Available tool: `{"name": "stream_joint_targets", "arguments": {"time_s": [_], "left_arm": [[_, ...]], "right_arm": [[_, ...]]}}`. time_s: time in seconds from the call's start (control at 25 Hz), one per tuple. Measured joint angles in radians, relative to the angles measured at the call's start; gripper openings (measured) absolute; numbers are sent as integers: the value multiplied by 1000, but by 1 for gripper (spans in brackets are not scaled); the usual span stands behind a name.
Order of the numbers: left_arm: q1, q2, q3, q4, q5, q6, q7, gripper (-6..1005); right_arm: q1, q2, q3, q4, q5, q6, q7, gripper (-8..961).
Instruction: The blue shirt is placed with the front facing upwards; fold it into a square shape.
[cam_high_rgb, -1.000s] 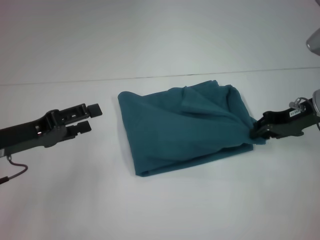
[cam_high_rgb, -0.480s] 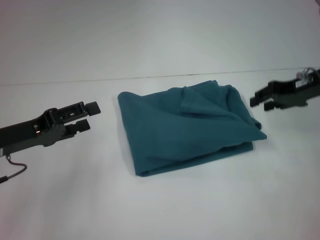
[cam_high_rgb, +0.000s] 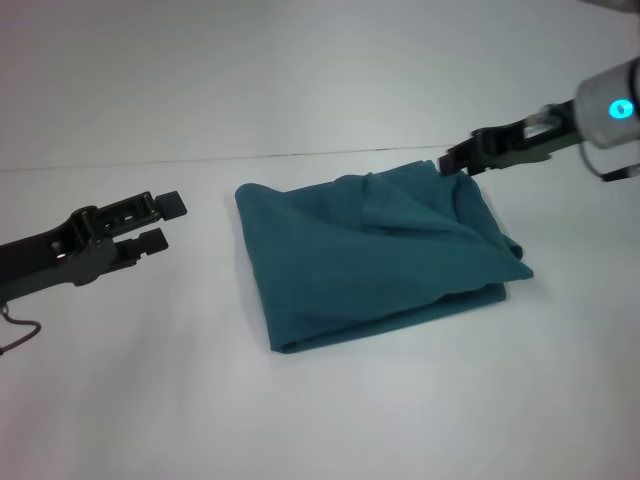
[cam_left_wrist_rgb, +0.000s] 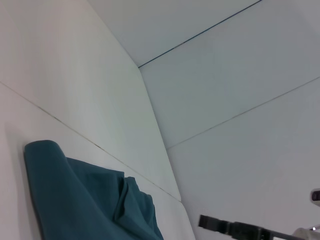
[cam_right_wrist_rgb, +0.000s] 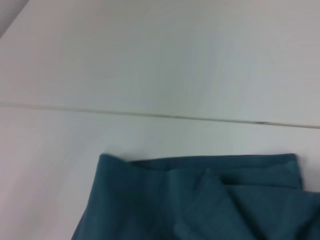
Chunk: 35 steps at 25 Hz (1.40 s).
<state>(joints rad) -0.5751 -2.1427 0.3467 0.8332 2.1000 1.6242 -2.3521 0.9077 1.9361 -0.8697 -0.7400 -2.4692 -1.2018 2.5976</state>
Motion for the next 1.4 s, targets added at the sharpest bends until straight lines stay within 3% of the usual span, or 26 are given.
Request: {"name": "stream_joint_targets", "arguments": {"time_s": [0.16, 0.2, 0.24, 0.44, 0.56, 0.8, 1.08, 1.4], "left_arm": [[4, 1, -6, 0, -4, 2, 0, 828], [5, 1, -9, 0, -7, 2, 0, 828], [5, 2, -12, 0, -10, 2, -1, 828], [8, 1, -17, -1, -12, 2, -1, 828], [8, 1, -17, -4, -12, -1, -1, 828], [10, 1, -24, -5, -12, -6, -1, 828], [11, 0, -26, -8, -34, -13, 3, 828], [3, -2, -24, -30, -37, -34, 6, 829]], "right_arm": [[16, 44, -91, 0, -40, 68, -11, 453], [25, 66, -132, 0, -95, 101, -12, 453], [25, 66, -132, 0, -95, 101, -12, 453], [66, 130, -177, 1, -263, 187, -2, 455], [95, 152, -193, 22, -314, 253, 8, 456], [150, 156, -301, 159, -314, 377, 8, 498], [155, 159, -363, 196, -317, 416, 4, 585], [164, 159, -464, 261, -328, 458, 14, 587]]}}
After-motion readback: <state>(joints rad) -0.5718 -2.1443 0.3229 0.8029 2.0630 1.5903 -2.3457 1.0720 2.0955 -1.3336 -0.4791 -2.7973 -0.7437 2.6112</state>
